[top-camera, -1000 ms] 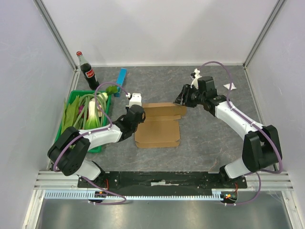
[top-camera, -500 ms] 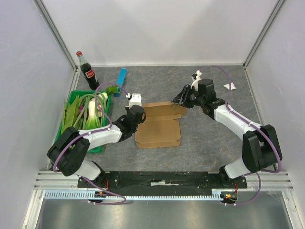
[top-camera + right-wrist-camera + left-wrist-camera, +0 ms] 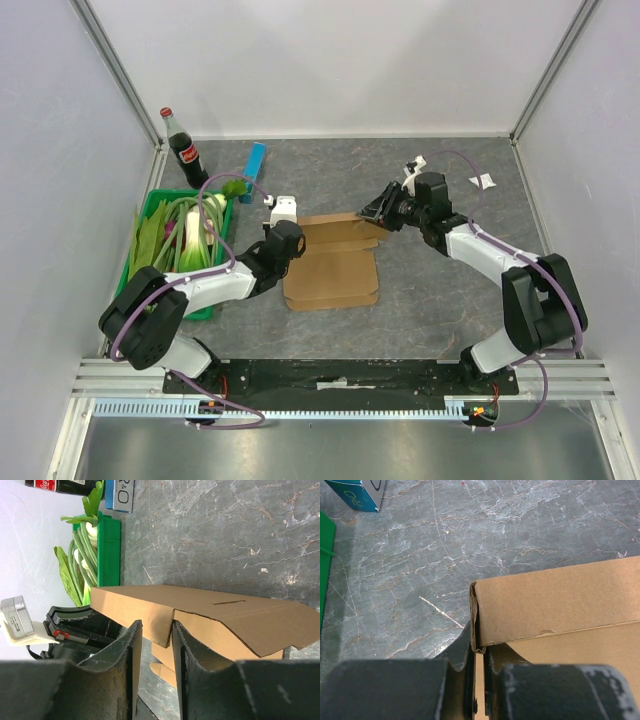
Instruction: Fold the paper box
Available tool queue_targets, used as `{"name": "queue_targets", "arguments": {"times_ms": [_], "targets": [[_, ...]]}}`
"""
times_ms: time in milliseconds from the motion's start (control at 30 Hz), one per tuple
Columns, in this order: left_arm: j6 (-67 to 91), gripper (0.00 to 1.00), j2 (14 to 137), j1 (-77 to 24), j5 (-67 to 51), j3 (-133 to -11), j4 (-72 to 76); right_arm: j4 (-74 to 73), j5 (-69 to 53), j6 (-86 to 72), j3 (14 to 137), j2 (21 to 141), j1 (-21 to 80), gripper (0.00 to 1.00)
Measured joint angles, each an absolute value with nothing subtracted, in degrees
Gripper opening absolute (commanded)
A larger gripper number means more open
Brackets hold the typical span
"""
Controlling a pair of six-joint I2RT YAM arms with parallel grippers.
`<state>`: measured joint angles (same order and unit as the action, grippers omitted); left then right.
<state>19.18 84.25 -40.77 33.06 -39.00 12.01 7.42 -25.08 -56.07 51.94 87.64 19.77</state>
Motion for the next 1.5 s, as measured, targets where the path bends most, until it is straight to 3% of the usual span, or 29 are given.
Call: {"name": "queue_targets", "arguments": {"times_ms": [100,133,267,667,700,733,867,933,1100,1167,1200,1233,1300,1400,1500], "targets": [[19.2,0.02,84.2,-40.8,33.2,-39.0,12.0,9.6,-25.1,-58.3,51.0,88.2,19.8,0.19],[19.2,0.02,84.2,-40.8,33.2,-39.0,12.0,10.2,-25.2,-58.9,50.7,88.2,19.7,0.00],[19.5,0.02,84.2,-40.8,33.8,-39.0,11.7,16.6,-25.2,-64.6,46.9,88.4,19.6,0.00],[22.6,0.02,84.2,-40.9,34.4,-39.0,10.7,55.7,-28.5,-86.2,31.7,96.4,18.6,0.00],[22.8,0.02,84.2,-40.9,34.4,-39.0,10.7,56.4,-28.6,-86.6,31.5,96.4,18.5,0.15],[23.1,0.02,84.2,-40.9,34.4,-39.0,10.8,56.9,-28.9,-86.7,31.5,96.4,18.5,0.48],[24.0,0.02,84.2,-41.0,34.2,-39.0,10.7,53.6,-31.8,-83.3,31.8,94.8,17.3,0.77],[24.4,0.02,84.1,-41.1,34.2,-39.0,10.5,45.2,-32.5,-78.7,32.5,91.2,16.5,0.84],[25.3,0.02,83.8,-41.2,34.2,-39.0,9.7,19.5,-29.4,-59.5,37.5,76.5,14.5,0.82],[25.8,0.02,83.5,-41.3,34.2,-39.0,9.2,12.9,-27.0,-52.8,37.4,69.6,14.0,0.62],[26.0,0.02,83.3,-41.3,34.2,-39.0,9.0,11.5,-26.4,-50.8,37.4,68.3,14.0,0.39],[26.2,0.02,83.1,-41.3,34.2,-39.0,8.8,10.2,-25.5,-48.7,37.3,67.2,14.0,0.33],[26.5,0.02,82.8,-41.3,34.2,-39.0,8.6,8.9,-23.1,-44.8,36.6,66.9,14.6,0.32],[26.7,0.02,82.7,-41.3,34.2,-39.0,8.4,7.8,-18.0,-41.5,33.5,68.9,17.5,0.45],[26.7,0.02,82.7,-41.3,34.2,-39.0,8.2,6.7,-14.0,-39.1,32.9,72.9,21.2,0.47]]}}
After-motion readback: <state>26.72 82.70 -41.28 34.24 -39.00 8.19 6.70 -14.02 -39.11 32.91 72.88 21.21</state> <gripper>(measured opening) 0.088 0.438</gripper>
